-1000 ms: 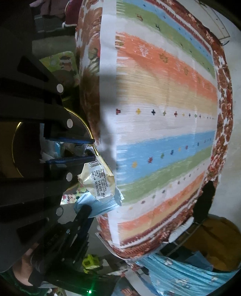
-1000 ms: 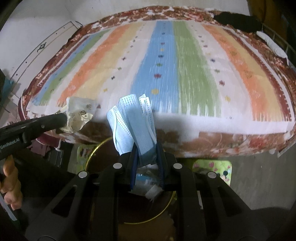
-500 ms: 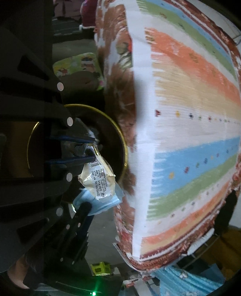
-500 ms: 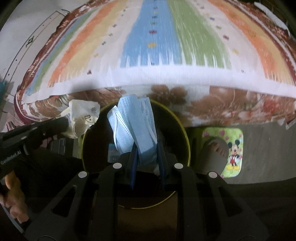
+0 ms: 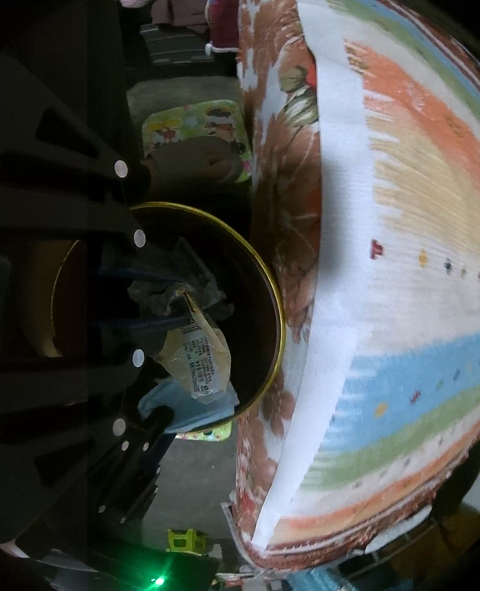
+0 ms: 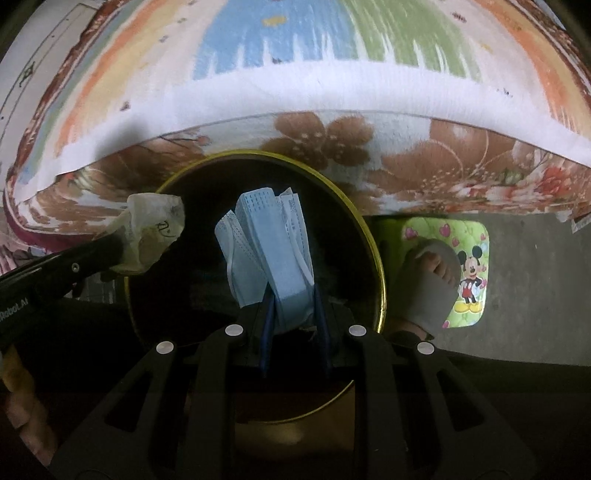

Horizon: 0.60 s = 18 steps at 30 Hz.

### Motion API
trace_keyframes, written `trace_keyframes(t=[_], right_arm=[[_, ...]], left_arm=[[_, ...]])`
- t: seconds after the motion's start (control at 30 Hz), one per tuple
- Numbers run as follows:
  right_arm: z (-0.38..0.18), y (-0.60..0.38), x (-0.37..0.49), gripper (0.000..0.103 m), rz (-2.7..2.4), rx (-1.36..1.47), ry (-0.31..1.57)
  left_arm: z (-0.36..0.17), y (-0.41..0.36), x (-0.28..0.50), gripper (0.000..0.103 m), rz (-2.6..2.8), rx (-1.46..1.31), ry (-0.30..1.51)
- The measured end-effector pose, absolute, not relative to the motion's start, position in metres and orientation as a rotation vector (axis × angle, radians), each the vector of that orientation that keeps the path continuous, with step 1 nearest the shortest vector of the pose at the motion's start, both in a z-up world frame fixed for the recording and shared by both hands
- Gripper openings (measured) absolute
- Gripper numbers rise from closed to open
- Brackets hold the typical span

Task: Collect trash
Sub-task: 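Open both tools to drop the wrapper and mask into the bin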

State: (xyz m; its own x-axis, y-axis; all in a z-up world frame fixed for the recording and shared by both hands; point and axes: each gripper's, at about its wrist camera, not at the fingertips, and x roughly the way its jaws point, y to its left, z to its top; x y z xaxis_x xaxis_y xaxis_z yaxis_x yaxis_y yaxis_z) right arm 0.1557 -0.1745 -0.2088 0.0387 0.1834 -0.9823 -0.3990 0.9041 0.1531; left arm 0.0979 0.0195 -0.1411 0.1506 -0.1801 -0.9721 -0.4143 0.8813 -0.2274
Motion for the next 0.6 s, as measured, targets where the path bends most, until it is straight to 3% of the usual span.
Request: trace_keyframes(t=[0.07, 0.1, 0.13, 0.2, 0.27, 0.6], right_arm=[[-0.215, -0.174, 0.161, 0.022, 0.436, -0.171, 1.487], [-0.218, -0.175, 0.163, 0.023, 0.43, -0.166, 1.496], [-0.221, -0.176, 0.165, 0.028, 0.425, -0.151, 1.506], [-0.224, -0.177, 0.169, 0.03, 0.416, -0.144, 1.515], [-0.227, -0.178, 0.173, 0.038, 0.413, -0.128, 1.519], [-0.204, -0.173, 0.171, 0.051, 0.448, -0.136, 1.436]], left_arm=[[-0.15, 0.024, 0.101, 0.017, 0.195, -0.533, 1.451], [-0.155, 0.026, 0.103, 0.024, 0.202, -0.536, 1.463], [-0.157, 0.027, 0.103, 0.038, 0.209, -0.534, 1.467], [-0.159, 0.03, 0.104, 0.045, 0.228, -0.536, 1.467], [-0.159, 0.032, 0.105, 0.046, 0.23, -0.552, 1.46], [-0.131, 0.029, 0.108, 0.056, 0.203, -0.523, 1.365]])
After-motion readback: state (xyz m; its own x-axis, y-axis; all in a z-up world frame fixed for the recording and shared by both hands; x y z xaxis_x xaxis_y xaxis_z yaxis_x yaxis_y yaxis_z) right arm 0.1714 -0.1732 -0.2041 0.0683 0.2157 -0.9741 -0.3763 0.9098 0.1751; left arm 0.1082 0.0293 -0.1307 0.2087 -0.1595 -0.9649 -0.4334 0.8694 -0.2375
